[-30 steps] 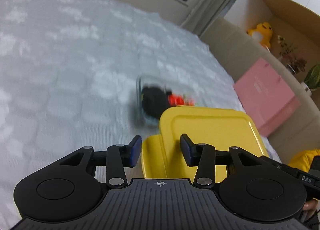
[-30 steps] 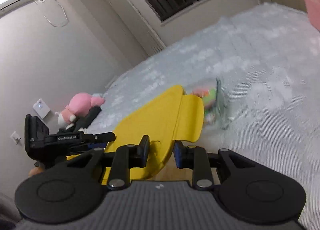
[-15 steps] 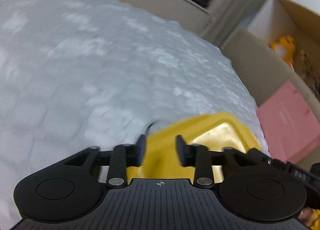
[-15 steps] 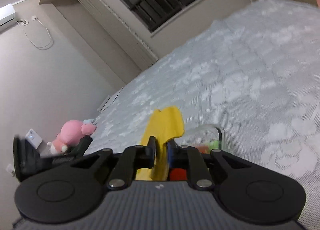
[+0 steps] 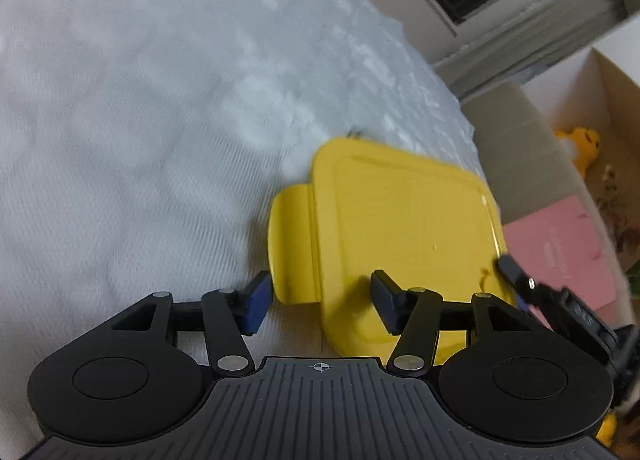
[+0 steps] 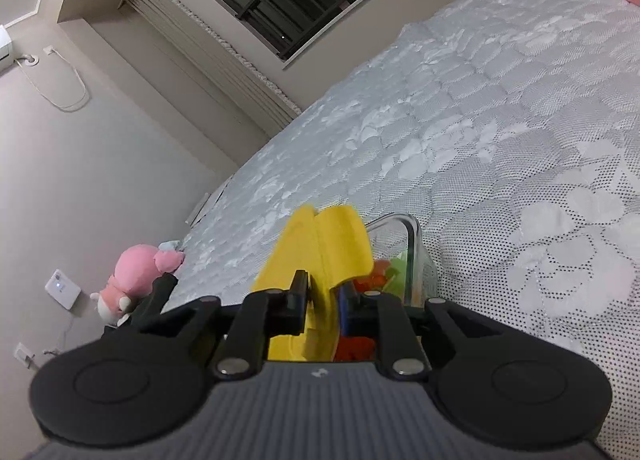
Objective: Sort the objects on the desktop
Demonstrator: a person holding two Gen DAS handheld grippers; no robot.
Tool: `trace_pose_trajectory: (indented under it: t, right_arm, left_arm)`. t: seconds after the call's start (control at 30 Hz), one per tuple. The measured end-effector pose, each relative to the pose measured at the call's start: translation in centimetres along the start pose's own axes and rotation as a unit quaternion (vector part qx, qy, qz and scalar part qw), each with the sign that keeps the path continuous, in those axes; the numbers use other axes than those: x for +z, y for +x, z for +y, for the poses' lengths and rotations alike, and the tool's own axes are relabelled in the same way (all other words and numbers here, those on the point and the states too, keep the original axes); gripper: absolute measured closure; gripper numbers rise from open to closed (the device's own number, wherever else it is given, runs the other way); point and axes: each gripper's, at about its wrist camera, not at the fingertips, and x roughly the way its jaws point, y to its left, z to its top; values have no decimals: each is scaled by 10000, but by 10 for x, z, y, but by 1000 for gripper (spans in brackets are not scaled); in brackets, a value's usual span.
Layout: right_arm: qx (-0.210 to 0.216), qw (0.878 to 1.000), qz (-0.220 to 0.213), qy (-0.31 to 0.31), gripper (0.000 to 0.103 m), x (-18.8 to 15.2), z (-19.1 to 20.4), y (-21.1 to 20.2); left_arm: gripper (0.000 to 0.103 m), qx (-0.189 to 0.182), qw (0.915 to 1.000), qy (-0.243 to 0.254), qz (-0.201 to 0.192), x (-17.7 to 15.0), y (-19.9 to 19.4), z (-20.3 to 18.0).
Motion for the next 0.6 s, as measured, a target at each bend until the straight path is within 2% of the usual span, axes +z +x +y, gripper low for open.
trace_pose_trajectory:
  t: [0.2,0.27,0.33,0.37,0.47,0.5,0.53,0.57,0.6]
  right_arm:
    - [-218,9995,-193,88,82,6,-8,5]
    - [-298,9994,-187,66,82,2,-12,5]
    - [-418,9990,-78,-154,75,-6,-10,6]
    - [-404,9990,-32,-200,74,-7,-10,3]
    - [-363,9988,87,-319,73,-11,-8,-5]
    - [-377,9988,37,-295,69,-11,-9,-11]
    - [-461,9985,-110,-291,60,-10,-10,-19]
    - [-603,9971,-333,-318,55,-10,-11,-26]
    - [-721,9953,-530,-364,54,-11,-11,-32]
  left_arm:
    - [47,490,9947,892,-116,44,20,-46]
    - [54,535,9937,976,-130,46,22,-51]
    - [52,517,9934,1013,-157,45,20,-53]
    - [48,508,9932,1032,-171,45,19,-54]
    - [49,481,9927,1089,-212,44,17,-58]
    - [49,471,9925,1107,-226,44,16,-59]
    - [49,462,9923,1126,-240,43,15,-60]
    - [49,453,9921,1145,-254,43,14,-61]
    - [48,444,9919,1164,-268,43,13,-62]
